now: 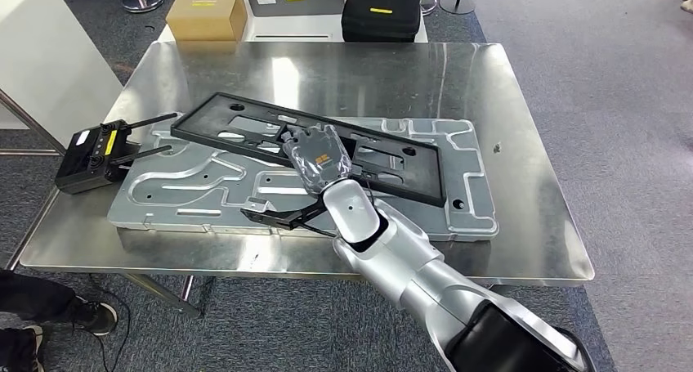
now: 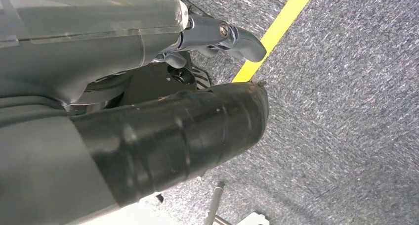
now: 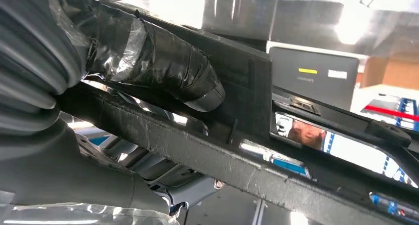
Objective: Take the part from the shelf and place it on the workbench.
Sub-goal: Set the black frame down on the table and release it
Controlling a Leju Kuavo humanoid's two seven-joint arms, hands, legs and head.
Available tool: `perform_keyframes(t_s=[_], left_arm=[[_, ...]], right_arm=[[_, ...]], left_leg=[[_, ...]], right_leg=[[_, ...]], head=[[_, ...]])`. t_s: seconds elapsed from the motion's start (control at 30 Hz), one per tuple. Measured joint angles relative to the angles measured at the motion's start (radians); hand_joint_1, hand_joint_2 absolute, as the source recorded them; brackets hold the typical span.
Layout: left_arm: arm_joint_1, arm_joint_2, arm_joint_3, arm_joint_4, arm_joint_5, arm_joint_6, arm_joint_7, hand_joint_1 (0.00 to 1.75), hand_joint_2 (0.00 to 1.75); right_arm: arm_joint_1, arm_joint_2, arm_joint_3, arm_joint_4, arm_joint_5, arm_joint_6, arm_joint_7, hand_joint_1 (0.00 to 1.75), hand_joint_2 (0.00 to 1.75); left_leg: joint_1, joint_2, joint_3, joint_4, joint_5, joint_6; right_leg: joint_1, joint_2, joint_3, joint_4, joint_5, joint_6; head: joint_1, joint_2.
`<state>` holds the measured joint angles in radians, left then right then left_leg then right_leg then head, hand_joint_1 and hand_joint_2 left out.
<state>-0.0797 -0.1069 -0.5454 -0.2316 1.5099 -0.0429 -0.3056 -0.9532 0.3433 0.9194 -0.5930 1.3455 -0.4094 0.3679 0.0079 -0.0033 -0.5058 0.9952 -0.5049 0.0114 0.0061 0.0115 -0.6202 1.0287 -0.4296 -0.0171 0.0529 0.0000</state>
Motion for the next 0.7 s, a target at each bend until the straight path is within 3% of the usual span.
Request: perform_keyframes(t_s=[0.7], left_arm=[[-0.002,-0.005,0.000,0.000,0.000,-0.006,-0.003,0.00,0.00]], right_arm=[[0.021,0.002,0.027,0.070,-0.009,0.039,0.021,1.75,1.75]], left_leg=[[0.000,0.000,0.000,0.000,0.000,0.000]], right_leg=[[0.000,0.000,0.000,0.000,0.000,0.000]], head=[[0.000,0.000]])
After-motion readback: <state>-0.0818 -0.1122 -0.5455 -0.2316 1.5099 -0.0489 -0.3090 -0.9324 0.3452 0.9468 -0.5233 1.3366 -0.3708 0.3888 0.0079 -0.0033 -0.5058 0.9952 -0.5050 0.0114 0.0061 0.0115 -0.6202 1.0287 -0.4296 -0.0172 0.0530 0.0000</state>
